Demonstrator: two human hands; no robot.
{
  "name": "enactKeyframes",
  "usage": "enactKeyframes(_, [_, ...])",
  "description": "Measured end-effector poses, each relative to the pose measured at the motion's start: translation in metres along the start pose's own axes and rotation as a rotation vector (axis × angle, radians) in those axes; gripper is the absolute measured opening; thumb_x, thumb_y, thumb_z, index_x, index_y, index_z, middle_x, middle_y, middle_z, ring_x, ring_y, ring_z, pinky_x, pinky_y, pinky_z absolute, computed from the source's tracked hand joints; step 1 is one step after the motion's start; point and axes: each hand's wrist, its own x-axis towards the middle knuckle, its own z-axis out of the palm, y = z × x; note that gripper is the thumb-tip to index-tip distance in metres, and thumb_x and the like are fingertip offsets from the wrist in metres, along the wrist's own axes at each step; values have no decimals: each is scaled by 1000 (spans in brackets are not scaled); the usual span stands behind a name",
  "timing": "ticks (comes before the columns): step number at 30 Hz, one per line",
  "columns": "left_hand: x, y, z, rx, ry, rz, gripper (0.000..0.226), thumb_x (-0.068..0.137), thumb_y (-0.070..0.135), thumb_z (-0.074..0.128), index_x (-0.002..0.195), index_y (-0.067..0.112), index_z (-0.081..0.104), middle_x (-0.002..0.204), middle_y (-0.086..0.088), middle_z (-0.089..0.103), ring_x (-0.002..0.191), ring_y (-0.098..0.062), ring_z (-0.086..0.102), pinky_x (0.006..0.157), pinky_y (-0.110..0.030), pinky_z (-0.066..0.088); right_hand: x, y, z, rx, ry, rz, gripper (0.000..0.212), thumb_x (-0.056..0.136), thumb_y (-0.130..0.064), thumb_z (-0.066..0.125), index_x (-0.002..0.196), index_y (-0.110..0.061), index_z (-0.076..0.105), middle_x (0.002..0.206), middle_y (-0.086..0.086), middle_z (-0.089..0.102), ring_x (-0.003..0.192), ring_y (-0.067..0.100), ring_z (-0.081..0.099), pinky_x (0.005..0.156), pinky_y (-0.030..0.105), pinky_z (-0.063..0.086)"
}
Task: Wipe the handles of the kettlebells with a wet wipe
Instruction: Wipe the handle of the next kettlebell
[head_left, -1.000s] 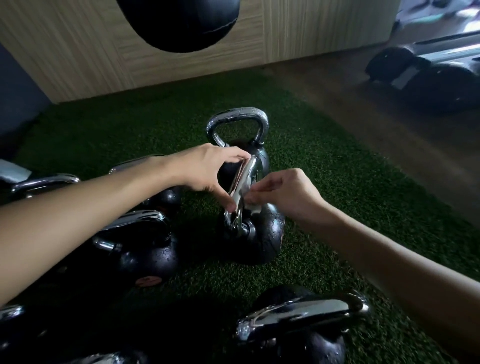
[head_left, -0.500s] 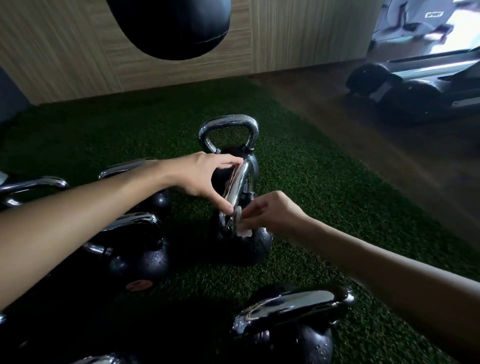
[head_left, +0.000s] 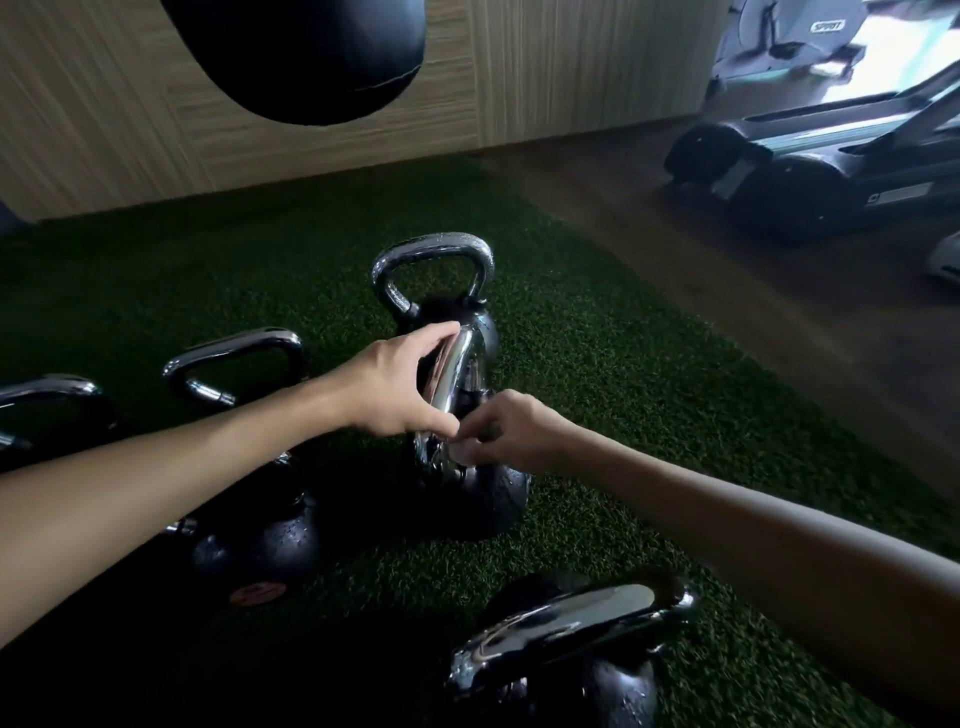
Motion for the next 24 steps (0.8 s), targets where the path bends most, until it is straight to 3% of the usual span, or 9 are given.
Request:
enactKeyframes(5, [2,-10,-2,-57,-14,1,119,67,27,91,160,43,19,165,2,32,151,-7,26,109,-20,24,7,8,-1,-126,-36,-89,27,87,-32,79,114,-31,79,89,-20,73,67,-15,58,63,5,39])
enactKeyframes(8, [4,-20,-3,-93,-35,10,124,52,47,89,156,53,20,165,5,31,151,-8,27,116,-29,26,14,8,3,-110,0,-116,26,85,-25,81,111,-26,80,100,-8,79,73,-6,62,67,4,39])
enactKeyframes(10, [6,-25,-4,-116,-33,29,125,45,56,85,154,55,22,165,6,32,151,-7,27,119,-33,27,19,5,5,-99,-5,-121,27,85,-19,81,111,-22,80,99,-4,79,64,-9,57,63,2,37])
enactKeyframes(15, [7,-39,-13,-129,-57,74,124,45,60,85,154,53,26,164,10,32,150,-2,26,117,-34,27,17,4,7,211,-42,-133,25,87,-16,80,112,-11,79,82,-9,73,59,-15,56,61,2,40])
enactKeyframes(18, [6,-48,-17,-147,-78,73,122,48,61,86,153,55,26,163,14,32,150,0,26,122,-39,23,21,5,13,126,-25,-132,27,85,-22,82,111,-16,80,86,-7,76,59,-11,57,59,4,39])
enactKeyframes(20, [6,-52,-17,-160,-80,87,121,50,60,86,154,53,26,163,17,32,149,0,27,123,-40,23,24,4,16,80,-7,-127,25,85,-24,82,109,-18,81,89,-7,77,65,-7,60,64,6,42])
enactKeyframes(24, [7,-53,-15,-187,-81,136,123,50,60,85,157,45,27,163,19,30,147,2,27,118,-28,22,26,-3,19,404,0,-63,16,85,-20,82,101,-16,81,85,-5,78,76,-1,67,78,18,55])
